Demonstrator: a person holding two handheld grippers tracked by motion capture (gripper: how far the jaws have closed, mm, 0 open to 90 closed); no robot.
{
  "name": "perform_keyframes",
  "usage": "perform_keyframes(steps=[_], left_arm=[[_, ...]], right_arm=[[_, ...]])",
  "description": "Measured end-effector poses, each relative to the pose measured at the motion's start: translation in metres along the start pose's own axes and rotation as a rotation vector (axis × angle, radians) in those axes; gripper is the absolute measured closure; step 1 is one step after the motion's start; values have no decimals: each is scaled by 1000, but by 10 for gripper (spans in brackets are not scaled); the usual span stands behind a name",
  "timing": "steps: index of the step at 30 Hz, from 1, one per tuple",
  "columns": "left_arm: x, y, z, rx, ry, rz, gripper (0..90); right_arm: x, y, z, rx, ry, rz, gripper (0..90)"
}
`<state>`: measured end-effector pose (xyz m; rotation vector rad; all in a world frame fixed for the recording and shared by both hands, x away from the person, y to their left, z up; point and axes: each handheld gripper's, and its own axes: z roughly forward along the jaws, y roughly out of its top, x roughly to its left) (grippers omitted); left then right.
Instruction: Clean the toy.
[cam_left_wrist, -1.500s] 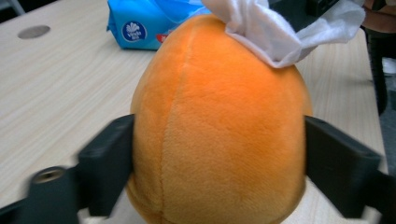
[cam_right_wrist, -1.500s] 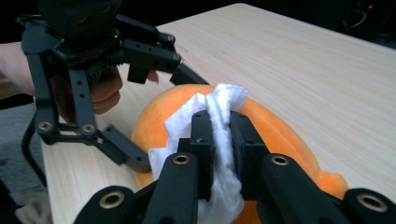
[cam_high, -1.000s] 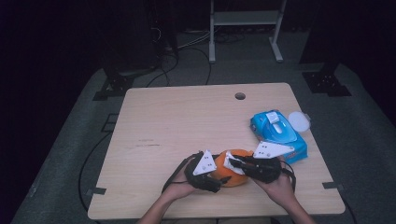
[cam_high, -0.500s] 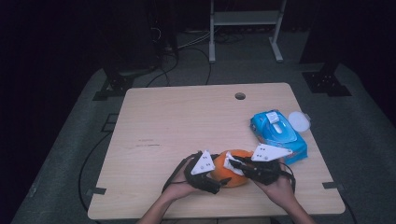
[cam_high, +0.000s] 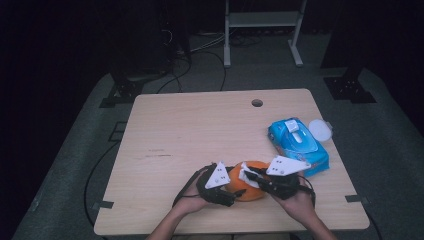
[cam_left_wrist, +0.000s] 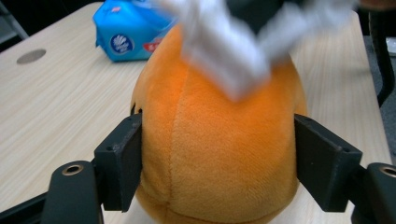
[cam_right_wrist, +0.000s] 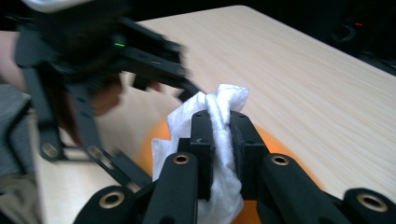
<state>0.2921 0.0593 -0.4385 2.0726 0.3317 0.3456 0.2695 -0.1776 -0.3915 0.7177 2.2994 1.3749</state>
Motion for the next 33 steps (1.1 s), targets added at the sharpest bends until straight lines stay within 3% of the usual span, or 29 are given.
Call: perform_keyframes(steps=[4, 7, 8, 11, 13, 17, 19, 21, 23, 26, 28, 30, 33], left_arm=[[5, -4, -1, -8, -21, -39, 238], [4, 3, 1, -9, -20, -63, 119], [3, 5, 1, -10, -20, -62, 117], [2, 3, -2, 12, -6, -17, 195], [6, 0, -5, 11, -14, -38, 244], [13, -6, -7, 6, -21, -70, 262], [15, -7, -7, -1, -31, -76, 255], [15, -3, -7, -8, -25, -77, 183], [12, 2, -6, -28, -22, -73, 110], [10, 1, -5, -11, -9, -36, 173], [15, -4, -8, -15, -19, -62, 222], [18, -7, -9, -11, -14, -68, 248], [23, -11, -11, -8, -11, -113, 249]], right_arm=[[-15, -8, -9, 17, -34, 31, 803], [-10, -8, -5, 18, -43, 13, 803], [-7, -7, -4, 13, -32, 14, 802], [4, -3, 2, 5, 6, -12, 801], [5, -3, 1, 9, 9, -20, 802], [-10, -7, -3, 12, -18, 14, 801], [-18, -11, -6, 15, -18, 53, 801], [-18, -13, -5, 14, -10, 63, 801], [-13, -11, -2, 17, -22, 36, 801], [-5, -8, 3, 11, -8, 10, 800], [-3, -7, 3, 14, -11, -5, 799], [-7, -8, 1, 11, -10, 12, 799], [-15, -12, -2, 25, -38, 23, 798]])
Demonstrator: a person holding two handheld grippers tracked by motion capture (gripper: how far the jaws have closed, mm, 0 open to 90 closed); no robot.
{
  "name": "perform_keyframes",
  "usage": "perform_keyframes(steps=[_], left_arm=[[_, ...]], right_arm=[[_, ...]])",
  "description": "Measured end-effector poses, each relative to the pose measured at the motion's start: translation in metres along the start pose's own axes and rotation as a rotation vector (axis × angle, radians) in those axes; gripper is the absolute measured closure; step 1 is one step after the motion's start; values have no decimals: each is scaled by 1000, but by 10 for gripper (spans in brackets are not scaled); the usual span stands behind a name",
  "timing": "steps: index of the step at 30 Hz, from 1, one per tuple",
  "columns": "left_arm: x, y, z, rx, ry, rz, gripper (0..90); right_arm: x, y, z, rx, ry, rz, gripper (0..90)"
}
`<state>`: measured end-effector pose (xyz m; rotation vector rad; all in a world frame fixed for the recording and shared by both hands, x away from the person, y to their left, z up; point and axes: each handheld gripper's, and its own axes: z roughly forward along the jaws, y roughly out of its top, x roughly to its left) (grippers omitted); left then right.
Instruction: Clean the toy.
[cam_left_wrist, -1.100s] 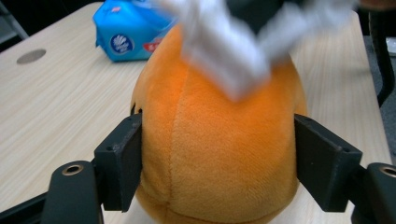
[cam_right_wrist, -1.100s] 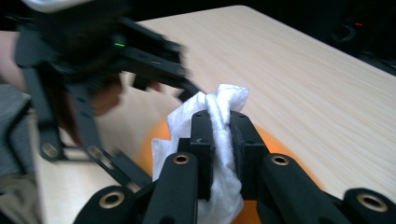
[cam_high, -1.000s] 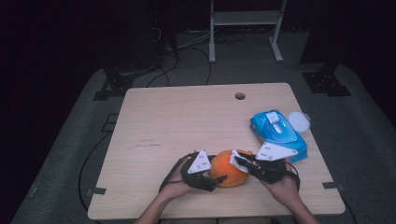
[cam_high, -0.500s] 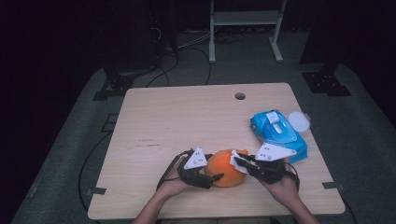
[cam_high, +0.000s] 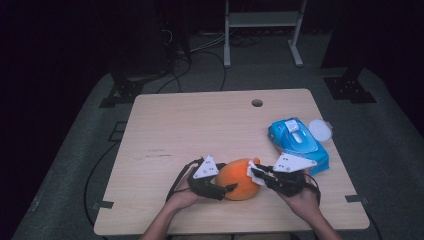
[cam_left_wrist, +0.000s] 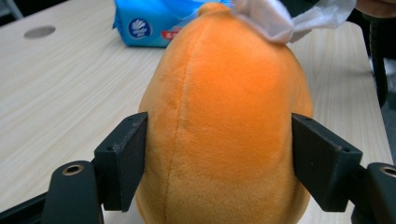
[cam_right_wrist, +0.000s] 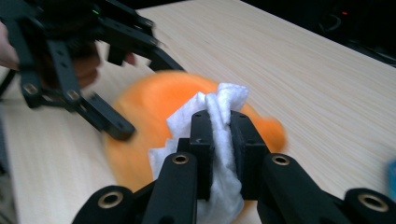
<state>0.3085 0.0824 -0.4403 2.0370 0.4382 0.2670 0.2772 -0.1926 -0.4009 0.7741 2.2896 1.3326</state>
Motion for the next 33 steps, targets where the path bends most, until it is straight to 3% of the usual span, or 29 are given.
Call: perform_keyframes(steps=[3, 5, 9, 12, 17, 19, 24, 26, 30, 33], left_arm=[[5, -4, -1, -3, -9, -33, 247], [5, -4, -1, 2, -1, -28, 238], [5, -4, 0, 4, 2, -38, 231], [5, -4, 0, 6, 1, -35, 232], [3, -4, 0, 7, 8, -26, 234], [3, -3, 1, 8, 10, -29, 233], [3, -3, 2, 11, 9, -34, 227], [4, -3, 1, 11, 12, -33, 227], [5, -1, 2, 2, 16, -52, 225], [0, 0, 3, 3, 20, -35, 234]], right_arm=[[-10, -8, -1, 25, -15, 33, 799], [-12, -9, -1, 9, 17, 77, 799], [4, -1, 3, -20, 99, 53, 799], [7, 0, 5, -5, 79, 19, 799], [-15, -11, 3, 21, 39, 98, 798], [-19, -13, 2, 21, 46, 133, 798], [-11, -4, 3, -15, 52, 111, 798], [-12, -4, 5, -6, 49, 114, 797], [-21, -10, 6, 8, 52, 161, 796], [-27, -13, 5, 8, 53, 200, 797]])
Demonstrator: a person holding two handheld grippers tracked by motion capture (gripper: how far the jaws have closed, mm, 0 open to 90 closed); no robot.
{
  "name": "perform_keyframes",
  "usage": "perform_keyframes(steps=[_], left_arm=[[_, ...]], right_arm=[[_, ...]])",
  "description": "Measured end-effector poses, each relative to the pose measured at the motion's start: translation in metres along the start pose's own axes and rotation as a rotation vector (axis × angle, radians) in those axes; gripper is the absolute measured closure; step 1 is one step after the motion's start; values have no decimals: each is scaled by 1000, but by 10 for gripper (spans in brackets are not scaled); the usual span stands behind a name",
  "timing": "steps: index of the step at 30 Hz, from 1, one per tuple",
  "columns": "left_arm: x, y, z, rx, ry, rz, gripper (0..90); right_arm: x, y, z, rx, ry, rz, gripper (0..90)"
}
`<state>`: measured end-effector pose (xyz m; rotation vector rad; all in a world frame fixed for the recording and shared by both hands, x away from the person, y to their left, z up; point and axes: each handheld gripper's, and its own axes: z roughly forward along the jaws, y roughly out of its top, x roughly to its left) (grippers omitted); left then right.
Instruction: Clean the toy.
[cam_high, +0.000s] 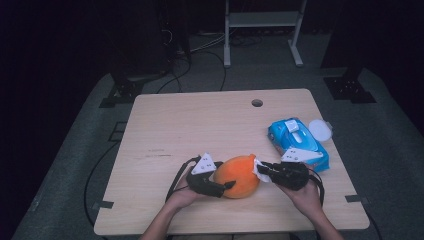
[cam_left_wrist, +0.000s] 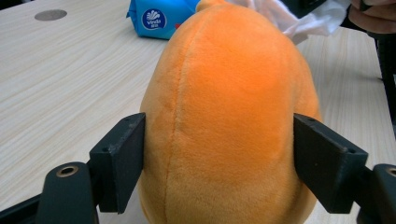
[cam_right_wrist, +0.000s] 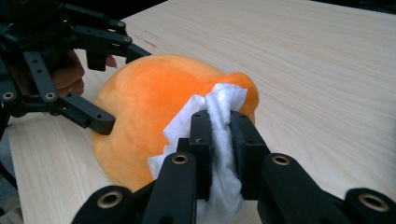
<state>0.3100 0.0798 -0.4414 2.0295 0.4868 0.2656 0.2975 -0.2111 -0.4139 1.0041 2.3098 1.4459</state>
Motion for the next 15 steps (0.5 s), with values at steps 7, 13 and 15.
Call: perform_keyframes(steps=[7, 13, 15], left_arm=[[-19, 4, 3, 13, -19, 150, 242], [-19, 5, 3, 4, -17, 130, 250], [-25, 8, 5, 9, -11, 163, 249]], right_arm=[[3, 10, -6, -65, -7, -6, 796], [-7, 4, -6, -42, 5, 38, 797], [-3, 6, -7, -53, 0, 35, 797]])
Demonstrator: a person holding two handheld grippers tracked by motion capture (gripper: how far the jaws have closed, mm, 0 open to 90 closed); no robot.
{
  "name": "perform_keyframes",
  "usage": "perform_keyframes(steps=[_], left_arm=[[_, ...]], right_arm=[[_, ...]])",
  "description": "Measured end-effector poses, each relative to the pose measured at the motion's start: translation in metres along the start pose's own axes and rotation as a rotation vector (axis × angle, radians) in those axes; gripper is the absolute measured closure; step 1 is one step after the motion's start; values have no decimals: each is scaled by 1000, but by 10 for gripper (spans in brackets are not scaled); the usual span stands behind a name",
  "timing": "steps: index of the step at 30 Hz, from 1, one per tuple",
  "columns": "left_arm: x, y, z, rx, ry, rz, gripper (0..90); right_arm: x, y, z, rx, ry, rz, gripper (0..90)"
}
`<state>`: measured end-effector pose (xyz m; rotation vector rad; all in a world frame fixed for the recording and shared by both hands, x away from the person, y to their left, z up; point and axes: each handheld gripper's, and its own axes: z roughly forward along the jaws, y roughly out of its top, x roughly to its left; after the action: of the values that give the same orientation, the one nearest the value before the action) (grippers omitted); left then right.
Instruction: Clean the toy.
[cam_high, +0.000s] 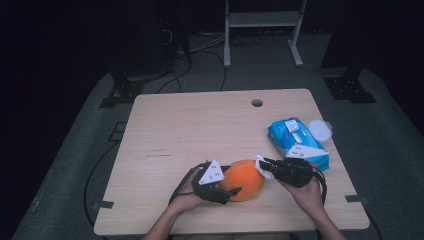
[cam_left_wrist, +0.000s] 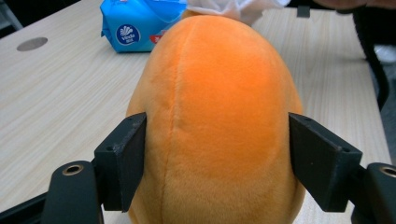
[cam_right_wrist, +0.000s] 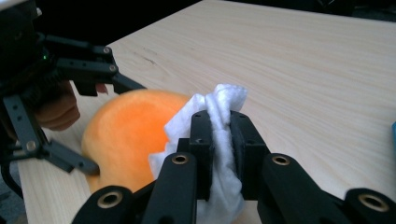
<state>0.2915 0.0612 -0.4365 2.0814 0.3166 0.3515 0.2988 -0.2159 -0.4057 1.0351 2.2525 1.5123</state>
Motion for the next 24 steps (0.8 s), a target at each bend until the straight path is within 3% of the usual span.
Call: perform_keyframes(steps=[3, 5, 10, 12, 16, 20, 24], left_arm=[[-5, 1, 1, 0, -9, 33, 248], [-3, 0, 0, -5, -11, 18, 250], [-1, -1, -1, -10, -20, 11, 255], [-5, 2, 1, -2, -14, 23, 251], [-3, 1, -2, -2, -31, 17, 203], [8, 3, -8, -43, -33, -44, 96], [11, -4, -1, -8, -64, -94, 121]], right_arm=[[15, 6, 3, -5, 10, -58, 797], [18, 7, 4, 6, -12, -102, 797], [1, 0, -1, 13, -35, -44, 797], [2, 0, -3, 8, -30, -25, 799], [17, 3, 0, 7, -19, -97, 797], [14, 2, -1, 16, -5, -114, 798], [8, 0, -4, 28, -34, -122, 798]])
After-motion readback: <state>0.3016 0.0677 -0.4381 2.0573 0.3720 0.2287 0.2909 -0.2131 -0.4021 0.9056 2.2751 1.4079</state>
